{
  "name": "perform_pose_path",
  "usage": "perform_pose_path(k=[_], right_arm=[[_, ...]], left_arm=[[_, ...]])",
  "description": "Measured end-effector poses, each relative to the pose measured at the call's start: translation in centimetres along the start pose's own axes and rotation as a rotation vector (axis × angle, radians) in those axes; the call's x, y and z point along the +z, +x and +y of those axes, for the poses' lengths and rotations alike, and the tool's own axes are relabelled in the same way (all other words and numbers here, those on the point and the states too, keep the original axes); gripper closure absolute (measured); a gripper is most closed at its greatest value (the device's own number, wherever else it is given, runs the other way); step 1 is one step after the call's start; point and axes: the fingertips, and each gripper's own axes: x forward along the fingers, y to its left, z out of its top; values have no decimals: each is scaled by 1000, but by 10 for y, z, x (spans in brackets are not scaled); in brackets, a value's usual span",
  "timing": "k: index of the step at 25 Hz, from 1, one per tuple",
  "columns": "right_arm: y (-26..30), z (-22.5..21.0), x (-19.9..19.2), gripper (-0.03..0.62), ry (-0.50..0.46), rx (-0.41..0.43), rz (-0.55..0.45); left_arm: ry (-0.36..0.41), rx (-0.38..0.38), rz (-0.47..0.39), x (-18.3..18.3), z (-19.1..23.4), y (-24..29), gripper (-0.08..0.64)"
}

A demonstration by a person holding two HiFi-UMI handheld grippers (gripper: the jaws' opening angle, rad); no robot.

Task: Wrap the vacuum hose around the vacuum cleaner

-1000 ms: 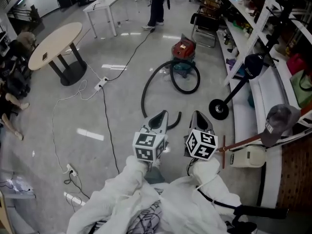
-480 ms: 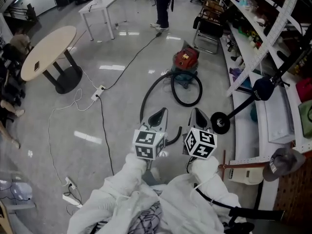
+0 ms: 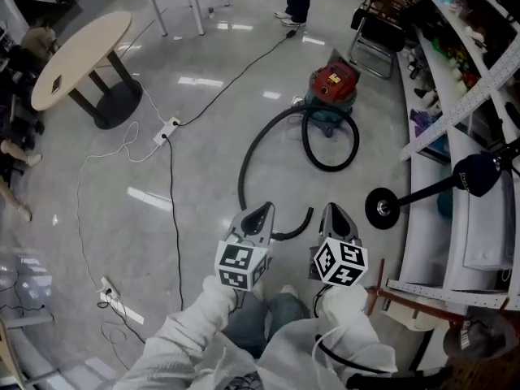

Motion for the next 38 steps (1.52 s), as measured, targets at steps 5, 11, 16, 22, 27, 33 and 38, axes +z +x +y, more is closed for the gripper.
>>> perform_pose_path(k=[5,11,16,22,27,33,38], right_arm=[[111,-48,-185,578,-9,183,109],[248,-104,-477,577,-80,384,302],[309,-122,-657,467,-289,565,556],[306,-115,-759,362,-755,769,802],[308,-124,-793,354,-1022,843,933],[314,-128,-812,354,-1088,870,984],[314,-131,-824,350,-1240,855,999]], left_arm=[[-3,47,31,-190,52,88,558],[-9,80,64,-458,147,180,558],[-39,90,59,-584,211,224,558],[-52,131,101,-630,241,225,558],[-57,138,94,-629,245,219,558],[-73,172,84,-630,255,216,558],[-57,171,99,-635,250,217,558]])
